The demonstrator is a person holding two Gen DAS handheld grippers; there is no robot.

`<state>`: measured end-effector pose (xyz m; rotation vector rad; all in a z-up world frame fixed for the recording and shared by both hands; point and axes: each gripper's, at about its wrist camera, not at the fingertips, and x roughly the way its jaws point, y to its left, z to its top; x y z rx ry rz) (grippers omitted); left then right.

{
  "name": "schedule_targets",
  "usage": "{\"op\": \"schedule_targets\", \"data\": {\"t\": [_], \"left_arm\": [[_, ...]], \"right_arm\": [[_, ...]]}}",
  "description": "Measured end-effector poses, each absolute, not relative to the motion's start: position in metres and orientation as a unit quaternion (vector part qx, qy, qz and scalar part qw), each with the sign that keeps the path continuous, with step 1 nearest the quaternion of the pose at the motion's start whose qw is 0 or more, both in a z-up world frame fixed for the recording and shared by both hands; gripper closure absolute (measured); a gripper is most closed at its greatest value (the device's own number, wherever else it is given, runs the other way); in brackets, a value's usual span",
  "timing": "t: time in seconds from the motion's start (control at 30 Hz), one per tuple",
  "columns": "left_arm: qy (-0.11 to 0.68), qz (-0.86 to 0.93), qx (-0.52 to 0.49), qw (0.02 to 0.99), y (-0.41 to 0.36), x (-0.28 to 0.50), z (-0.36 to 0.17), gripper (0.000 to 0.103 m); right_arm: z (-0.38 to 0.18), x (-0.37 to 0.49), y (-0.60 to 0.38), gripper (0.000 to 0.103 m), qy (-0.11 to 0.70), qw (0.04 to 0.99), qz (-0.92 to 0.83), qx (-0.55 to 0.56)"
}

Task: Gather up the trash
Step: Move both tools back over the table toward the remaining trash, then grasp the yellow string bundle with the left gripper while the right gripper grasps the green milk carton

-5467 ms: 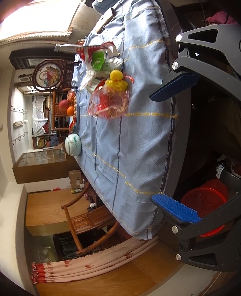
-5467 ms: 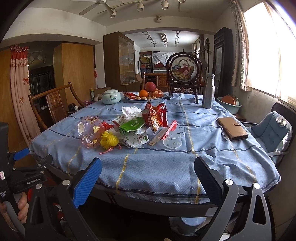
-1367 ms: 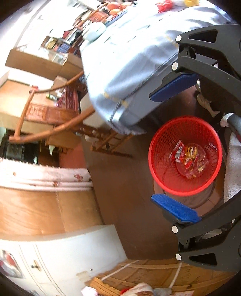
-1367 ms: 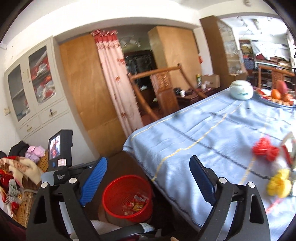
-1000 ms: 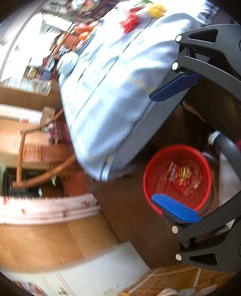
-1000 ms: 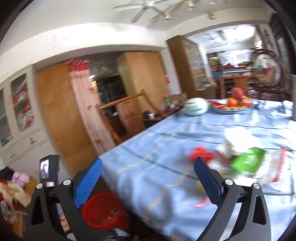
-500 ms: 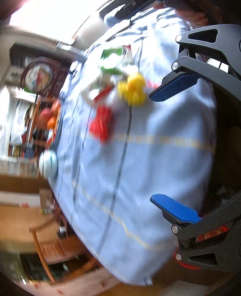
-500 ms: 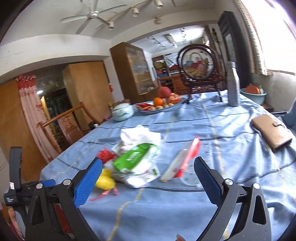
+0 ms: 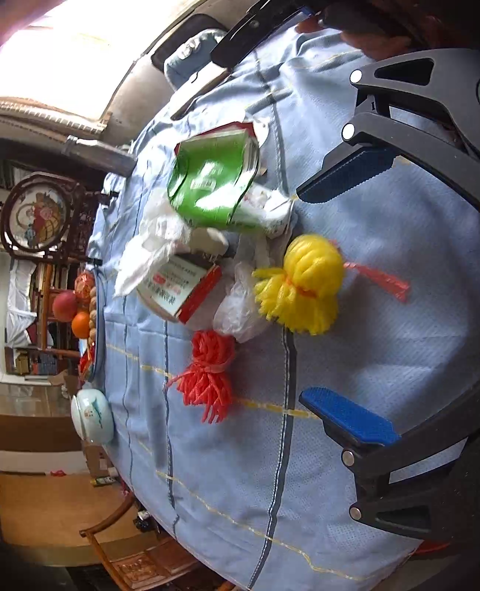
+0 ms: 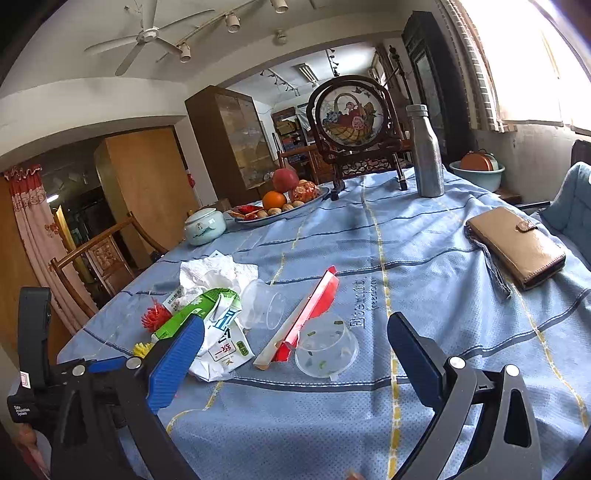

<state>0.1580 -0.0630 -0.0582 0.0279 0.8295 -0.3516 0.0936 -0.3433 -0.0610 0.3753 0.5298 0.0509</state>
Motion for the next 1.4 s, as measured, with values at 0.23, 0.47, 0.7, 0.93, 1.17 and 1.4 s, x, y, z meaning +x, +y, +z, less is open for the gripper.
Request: {"op": "schedule_targets", "data": {"t": [0.23,0.47,0.7,0.93,1.17,1.4], "left_arm": [[0.377,-0.150,-0.003,0.914,-0.033,0.156,-0.056,0.042],[0.346,-0.139,-0.010,0.928,-0.008,0.138,-0.050,0.046],[0.353,-0.129,-0.036,0.926,0.016,0.140,-0.055,0.044],[0.358,-0.135,-0.028,0.924,0.012,0.140,-0.065,0.031],[0.359,-0.147,-0.057,0.920,0.025,0.146,-0.066,0.030],[0.349,-0.160,-0.051,0.922,0.018,0.148,-0.061,0.032]], "right_arm": [[-0.066,0.099,-0.344,0.005,0.268,0.943,0.035,0.196],[-0.064,0.097,-0.329,0.005,0.270,0.943,0.053,0.188],[-0.059,0.108,-0.273,0.005,0.299,0.930,0.136,0.165],[-0.065,0.143,-0.245,0.005,0.357,0.892,0.176,0.213],[-0.063,0.174,-0.246,0.006,0.361,0.881,0.154,0.263],[-0.068,0.180,-0.255,0.069,0.357,0.879,0.159,0.273]]}}
